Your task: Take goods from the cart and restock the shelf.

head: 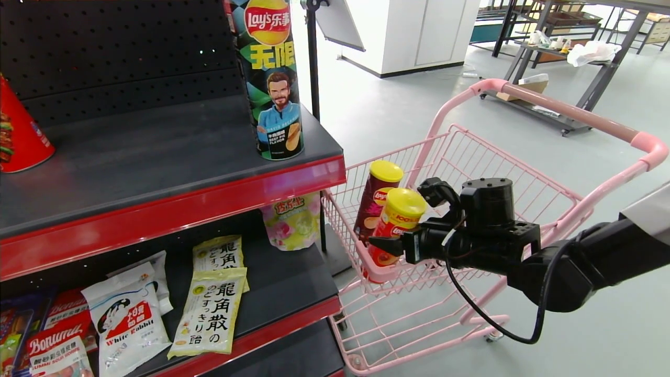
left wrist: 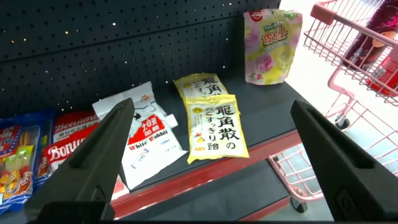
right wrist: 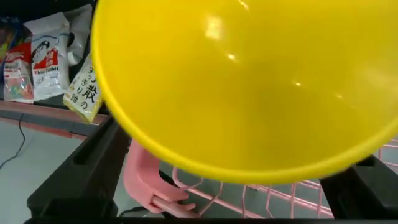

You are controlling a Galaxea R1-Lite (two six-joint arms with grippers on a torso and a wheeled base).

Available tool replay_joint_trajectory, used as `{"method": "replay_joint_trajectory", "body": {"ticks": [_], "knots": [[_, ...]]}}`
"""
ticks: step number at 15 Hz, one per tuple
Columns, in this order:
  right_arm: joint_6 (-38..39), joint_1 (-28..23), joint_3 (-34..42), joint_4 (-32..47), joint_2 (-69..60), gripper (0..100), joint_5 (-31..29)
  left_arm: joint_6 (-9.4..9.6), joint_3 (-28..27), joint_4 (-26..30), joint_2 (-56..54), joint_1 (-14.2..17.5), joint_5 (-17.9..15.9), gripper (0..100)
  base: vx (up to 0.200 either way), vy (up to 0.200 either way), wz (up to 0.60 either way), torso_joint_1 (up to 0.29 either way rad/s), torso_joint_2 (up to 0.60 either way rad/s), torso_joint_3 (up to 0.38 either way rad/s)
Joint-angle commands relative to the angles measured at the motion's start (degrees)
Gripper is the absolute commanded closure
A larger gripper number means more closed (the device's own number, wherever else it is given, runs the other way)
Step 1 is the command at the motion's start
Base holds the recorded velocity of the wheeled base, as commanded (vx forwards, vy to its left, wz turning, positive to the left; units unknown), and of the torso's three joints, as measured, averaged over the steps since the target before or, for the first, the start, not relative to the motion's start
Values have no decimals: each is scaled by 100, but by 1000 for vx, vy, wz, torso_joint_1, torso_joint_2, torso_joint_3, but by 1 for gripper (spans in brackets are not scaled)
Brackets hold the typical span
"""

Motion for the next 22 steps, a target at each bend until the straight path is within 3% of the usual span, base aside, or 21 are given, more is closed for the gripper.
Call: {"method": "replay_joint_trajectory", "body": {"ticks": [1,2,9,12,16,19,22], "knots": [[133,3,-93,2,126,0,-9,0,1,-1,2,-10,2,0,0,0,0,0,0,0],[274,3,-181,2,170,100,-106,0,1,-1,2,-1,2,0,0,0,0,0,0,0],[309,20,-198,-24,205,100,-124,0,1,-1,2,-1,2,0,0,0,0,0,0,0],[256,-32,109,-16,-682,100,-185,0,1,-1,2,-1,2,0,0,0,0,0,0,0],[63,-349,-40,125,-1350,100,-185,0,1,-1,2,-1,2,0,0,0,0,0,0,0],[19,-674,-400,802,-1974,100,-185,0,1,-1,2,-1,2,0,0,0,0,0,0,0],[-262,-683,-1042,2639,-3372,100,-194,0,1,-1,2,-1,2,0,0,0,0,0,0,0]]}}
